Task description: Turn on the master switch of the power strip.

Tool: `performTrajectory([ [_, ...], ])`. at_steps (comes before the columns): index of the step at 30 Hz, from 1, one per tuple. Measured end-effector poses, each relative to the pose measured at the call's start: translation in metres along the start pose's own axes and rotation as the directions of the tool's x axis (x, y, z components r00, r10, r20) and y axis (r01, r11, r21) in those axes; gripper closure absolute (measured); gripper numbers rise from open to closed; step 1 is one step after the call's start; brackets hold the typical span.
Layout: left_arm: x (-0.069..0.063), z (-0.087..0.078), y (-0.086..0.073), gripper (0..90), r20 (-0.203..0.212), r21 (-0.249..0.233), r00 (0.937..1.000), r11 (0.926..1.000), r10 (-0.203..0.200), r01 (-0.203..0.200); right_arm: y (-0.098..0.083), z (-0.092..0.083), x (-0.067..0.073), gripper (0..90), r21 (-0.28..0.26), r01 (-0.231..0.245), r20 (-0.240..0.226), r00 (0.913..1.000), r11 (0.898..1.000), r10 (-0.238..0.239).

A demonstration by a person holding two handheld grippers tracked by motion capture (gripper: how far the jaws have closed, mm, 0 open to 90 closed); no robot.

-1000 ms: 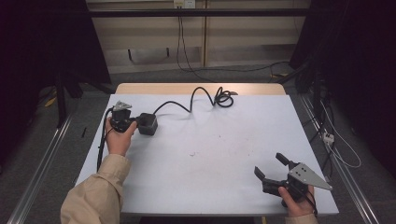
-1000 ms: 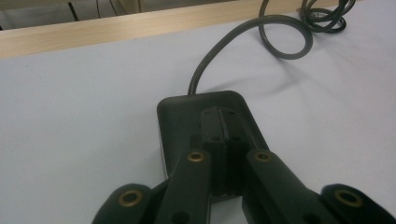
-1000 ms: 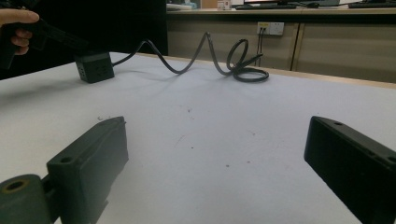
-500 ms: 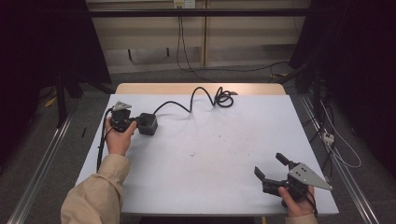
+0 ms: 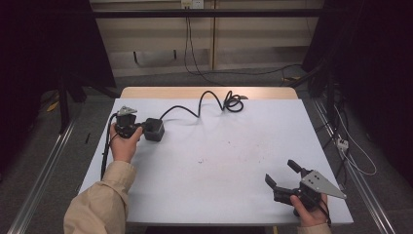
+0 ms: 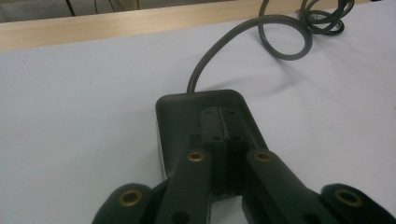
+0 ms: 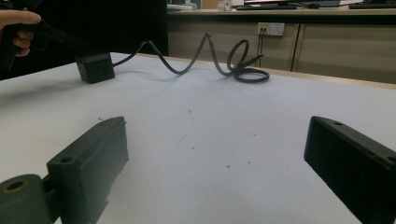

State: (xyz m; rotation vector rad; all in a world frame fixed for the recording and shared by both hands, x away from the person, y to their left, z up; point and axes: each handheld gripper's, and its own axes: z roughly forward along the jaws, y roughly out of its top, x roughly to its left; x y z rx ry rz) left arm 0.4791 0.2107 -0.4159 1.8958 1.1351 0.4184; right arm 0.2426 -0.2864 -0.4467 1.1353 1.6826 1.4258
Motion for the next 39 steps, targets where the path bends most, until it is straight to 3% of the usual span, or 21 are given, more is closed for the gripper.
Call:
performTrajectory([
  [15, -0.0027, 0.0003, 0.0005, 90.0, -0.02, 0.007, 0.9997, 0.9999, 0.013, -0.012, 0.0002, 0.0002, 0.0009, 5.8, 0.0, 0.006, -0.001, 1.0, 1.0, -0.006],
  [39, -0.0046, 0.0006, 0.0007, 90.0, -0.035, 0.012, 0.9994, 0.9999, -0.005, 0.006, 0.0006, 0.0002, 0.0016, 5.8, -0.003, 0.006, -0.004, 1.0, 1.0, -0.006],
])
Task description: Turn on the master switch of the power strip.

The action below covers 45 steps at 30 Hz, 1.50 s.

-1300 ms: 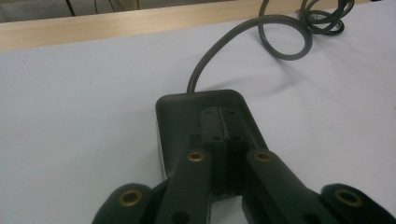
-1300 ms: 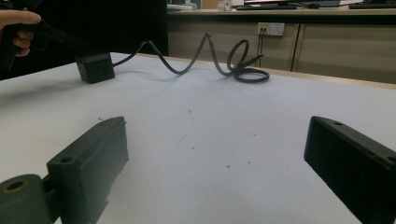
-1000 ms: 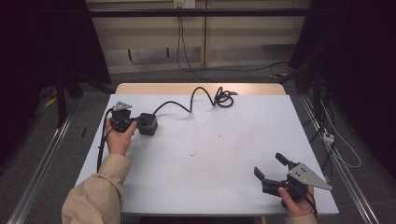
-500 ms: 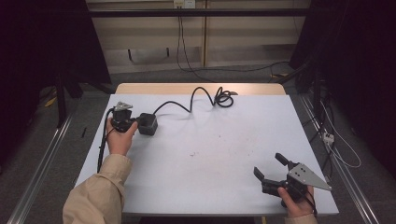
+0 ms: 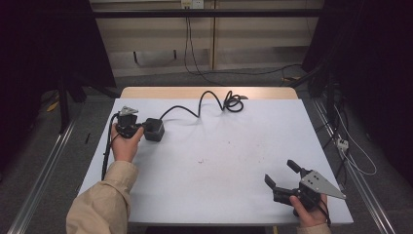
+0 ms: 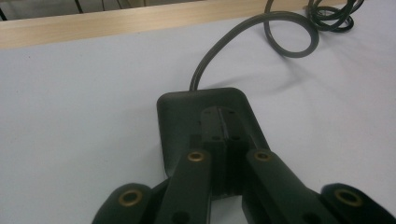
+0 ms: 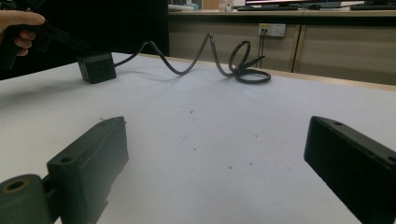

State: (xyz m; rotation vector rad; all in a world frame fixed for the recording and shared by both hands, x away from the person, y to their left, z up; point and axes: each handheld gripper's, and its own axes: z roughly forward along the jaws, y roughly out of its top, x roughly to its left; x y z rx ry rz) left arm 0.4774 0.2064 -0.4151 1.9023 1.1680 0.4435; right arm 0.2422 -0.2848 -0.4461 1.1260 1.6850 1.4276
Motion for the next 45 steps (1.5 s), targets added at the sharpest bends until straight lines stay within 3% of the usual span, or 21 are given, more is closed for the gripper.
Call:
performTrajectory([
  [45, -0.001, 0.0004, 0.0, 90.0, -0.007, 0.012, 1.0, 0.9999, 0.0, 0.0, 0.0005, -0.0005, 0.0004, 5.9, -0.005, -0.008, 0.001, 1.0, 1.0, 0.008],
])
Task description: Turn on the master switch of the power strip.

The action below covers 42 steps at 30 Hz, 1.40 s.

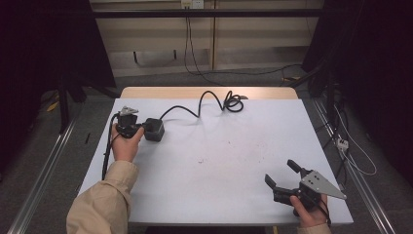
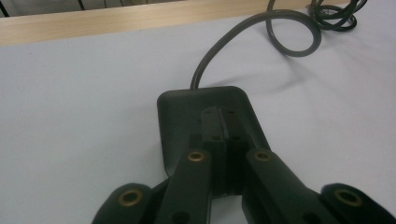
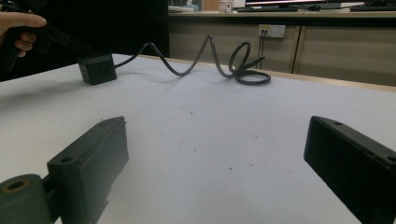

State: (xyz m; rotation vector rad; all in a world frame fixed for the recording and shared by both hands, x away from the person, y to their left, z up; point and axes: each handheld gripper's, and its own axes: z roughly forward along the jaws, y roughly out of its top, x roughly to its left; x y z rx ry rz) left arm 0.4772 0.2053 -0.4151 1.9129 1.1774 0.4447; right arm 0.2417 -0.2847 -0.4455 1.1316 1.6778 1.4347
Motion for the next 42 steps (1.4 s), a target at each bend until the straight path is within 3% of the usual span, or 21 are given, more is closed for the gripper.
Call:
performTrajectory([
  [18, -0.0011, 0.0001, -0.0005, 90.0, -0.007, -0.008, 1.0, 0.9999, -0.007, 0.006, 0.0001, -0.0004, -0.0018, 6.0, -0.002, 0.007, 0.004, 1.0, 1.0, -0.007],
  [22, -0.0026, 0.0001, -0.0003, 90.0, -0.019, -0.006, 0.9998, 0.9999, 0.008, -0.008, 0.0002, -0.0004, -0.0018, 6.0, -0.002, 0.006, 0.004, 1.0, 1.0, -0.006],
  [30, -0.0012, 0.0, -0.0009, 90.0, -0.009, -0.013, 0.9996, 0.9995, -0.028, 0.028, 0.0002, -0.0003, -0.0025, 6.0, -0.003, 0.007, 0.005, 1.0, 1.0, -0.007],
  [37, -0.0014, -0.0008, -0.0009, 89.8, -0.012, -0.023, 0.9996, 0.9994, -0.026, 0.026, 0.0011, 0.0003, -0.0019, 6.0, -0.004, 0.002, 0.004, 1.0, 1.0, -0.002],
  [42, 0.0004, -0.0034, -0.0021, 79.7, -0.014, -0.025, 0.999, 0.9988, -0.042, 0.041, 0.0017, 0.0015, -0.0019, 6.0, -0.007, 0.007, 0.004, 1.0, 1.0, -0.007],
])
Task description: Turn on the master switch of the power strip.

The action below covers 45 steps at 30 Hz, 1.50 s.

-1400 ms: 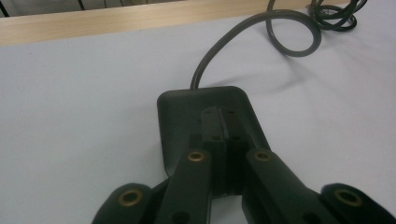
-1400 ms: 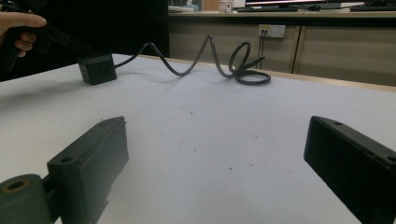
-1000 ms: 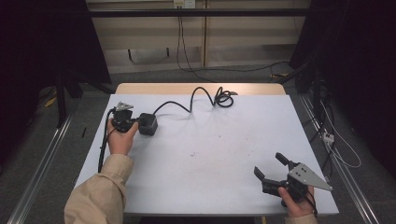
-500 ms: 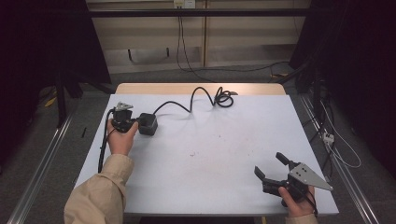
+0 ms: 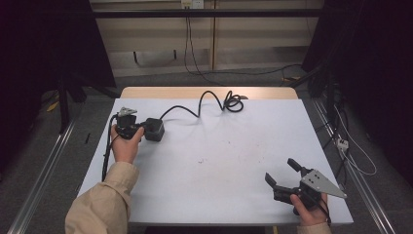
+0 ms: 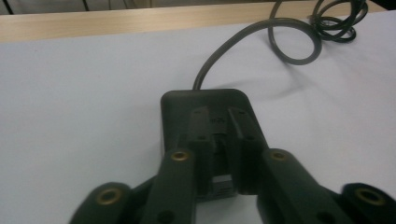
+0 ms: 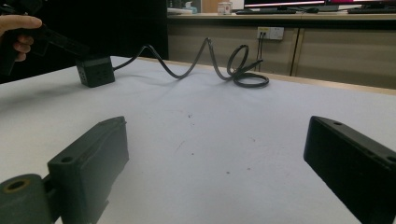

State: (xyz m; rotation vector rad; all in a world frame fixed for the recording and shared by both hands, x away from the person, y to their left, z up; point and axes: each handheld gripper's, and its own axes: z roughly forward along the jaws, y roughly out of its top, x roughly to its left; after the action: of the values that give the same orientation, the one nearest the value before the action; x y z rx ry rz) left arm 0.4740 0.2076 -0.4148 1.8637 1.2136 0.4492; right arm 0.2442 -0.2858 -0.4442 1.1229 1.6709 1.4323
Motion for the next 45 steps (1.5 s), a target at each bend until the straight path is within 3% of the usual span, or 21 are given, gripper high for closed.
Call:
performTrajectory([
  [4, 0.0, -0.002, 0.0, 71.3, -0.005, 0.0, 0.9999, 0.9999, -0.01, 0.01, 0.0, 0.001, 0.0, 6.0, 0.001, -0.003, -0.003, 1.0, 1.0, 0.003],
  [10, 0.001, -0.007, 0.0, 50.9, 0.035, -0.006, 0.9984, 0.999, -0.044, 0.044, 0.0, 0.001, 0.0, 6.0, 0.004, 0.002, -0.004, 1.0, 1.0, -0.002],
  [14, -0.002, -0.011, 0.001, 39.8, 0.058, -0.011, 0.9973, 0.9989, -0.044, 0.045, 0.0, 0.001, 0.001, 6.0, 0.004, 0.003, -0.007, 1.0, 1.0, -0.003],
  [26, -0.012, -0.024, -0.006, 25.7, 0.156, -0.017, 0.9872, 0.9993, -0.031, 0.034, 0.0, 0.0, 0.001, 6.0, 0.005, 0.006, -0.004, 1.0, 1.0, -0.006],
  [45, -0.024, -0.043, -0.032, 14.3, 0.232, -0.039, 0.9726, 0.9992, 0.02, -0.012, -0.001, 0.001, 0.002, 6.0, 0.008, 0.004, -0.004, 1.0, 1.0, -0.004],
])
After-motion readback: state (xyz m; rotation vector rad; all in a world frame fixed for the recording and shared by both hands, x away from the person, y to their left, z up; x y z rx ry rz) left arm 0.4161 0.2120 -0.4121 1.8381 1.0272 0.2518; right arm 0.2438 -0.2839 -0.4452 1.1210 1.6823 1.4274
